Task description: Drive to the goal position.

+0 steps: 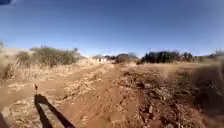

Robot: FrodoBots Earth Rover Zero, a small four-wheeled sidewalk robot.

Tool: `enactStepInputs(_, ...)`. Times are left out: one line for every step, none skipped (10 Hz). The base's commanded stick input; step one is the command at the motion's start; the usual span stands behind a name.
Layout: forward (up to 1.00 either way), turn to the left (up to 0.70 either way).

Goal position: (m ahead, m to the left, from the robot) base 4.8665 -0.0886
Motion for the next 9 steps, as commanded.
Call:
enactStepInputs(0.50,0.00)
enactStepInputs(0.50,0.00)
enactStepInputs(0.50,0.00)
enactStepInputs(0.50,0.28)
enactStepInputs(0.50,0.39)
enactStepInputs(0.50,0.47)
enactStepInputs(0.50,0.50)
enactStepInputs(0.50,0.35)
enactStepInputs(0.50,0.20)
